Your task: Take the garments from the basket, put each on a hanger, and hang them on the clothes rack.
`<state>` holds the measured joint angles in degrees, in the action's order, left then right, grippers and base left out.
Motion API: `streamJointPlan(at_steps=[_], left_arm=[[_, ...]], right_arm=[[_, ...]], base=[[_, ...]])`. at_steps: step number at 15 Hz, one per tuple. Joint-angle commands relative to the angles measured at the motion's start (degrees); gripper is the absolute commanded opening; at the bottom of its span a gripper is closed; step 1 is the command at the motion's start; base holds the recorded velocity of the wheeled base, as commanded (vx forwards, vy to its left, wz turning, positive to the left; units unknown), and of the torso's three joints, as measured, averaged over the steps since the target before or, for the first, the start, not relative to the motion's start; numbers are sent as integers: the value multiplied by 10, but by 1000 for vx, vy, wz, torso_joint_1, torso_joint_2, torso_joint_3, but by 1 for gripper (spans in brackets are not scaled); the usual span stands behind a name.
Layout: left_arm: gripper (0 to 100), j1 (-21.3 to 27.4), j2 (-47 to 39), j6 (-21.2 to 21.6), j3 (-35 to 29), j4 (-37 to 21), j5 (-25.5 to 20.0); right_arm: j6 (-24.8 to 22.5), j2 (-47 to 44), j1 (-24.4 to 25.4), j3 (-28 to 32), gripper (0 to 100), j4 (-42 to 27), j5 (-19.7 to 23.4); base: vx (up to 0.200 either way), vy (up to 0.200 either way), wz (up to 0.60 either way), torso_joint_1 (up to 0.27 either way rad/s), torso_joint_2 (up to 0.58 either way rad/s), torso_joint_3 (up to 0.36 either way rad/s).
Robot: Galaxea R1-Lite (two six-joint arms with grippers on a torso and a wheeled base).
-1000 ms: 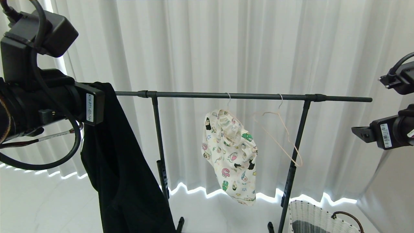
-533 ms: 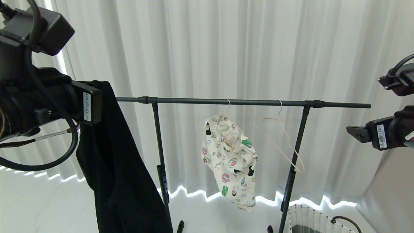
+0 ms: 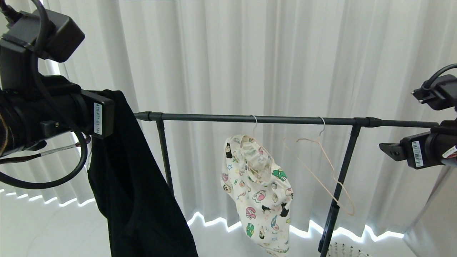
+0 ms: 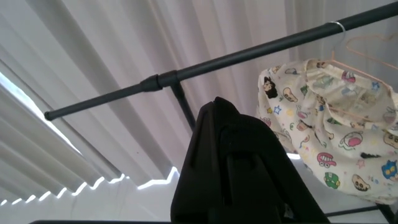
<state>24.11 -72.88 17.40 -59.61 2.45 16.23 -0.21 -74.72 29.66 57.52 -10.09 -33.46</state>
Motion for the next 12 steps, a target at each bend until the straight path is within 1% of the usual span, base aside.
streamJointPlan(at_steps=[1, 4, 6, 9, 10, 12], left_arm=[[0, 0, -1, 0, 2, 0, 0], [0, 0, 4, 0, 18, 0, 0], [0, 2, 5, 0, 20, 0, 0], [0, 2, 5, -1, 27, 0, 0], [0, 2, 8, -1, 34, 1, 0], [0, 2, 10, -1, 34, 1, 0]], right_arm=[[0, -3, 0, -12, 100, 0, 6], [0, -2, -14, -23, 100, 1, 26], [0, -2, -30, -35, 100, 1, 53], [1, -2, -43, -80, 100, 1, 75], [2, -3, -56, -101, 100, 2, 104], [2, -10, -83, -129, 100, 5, 148]], base=[[200, 0, 0, 2, 2, 2], [200, 0, 0, 1, 1, 4], [200, 0, 0, 10, 5, 0], [200, 0, 0, 1, 5, 1], [0, 0, 0, 0, 0, 0], [0, 0, 0, 0, 0, 0]])
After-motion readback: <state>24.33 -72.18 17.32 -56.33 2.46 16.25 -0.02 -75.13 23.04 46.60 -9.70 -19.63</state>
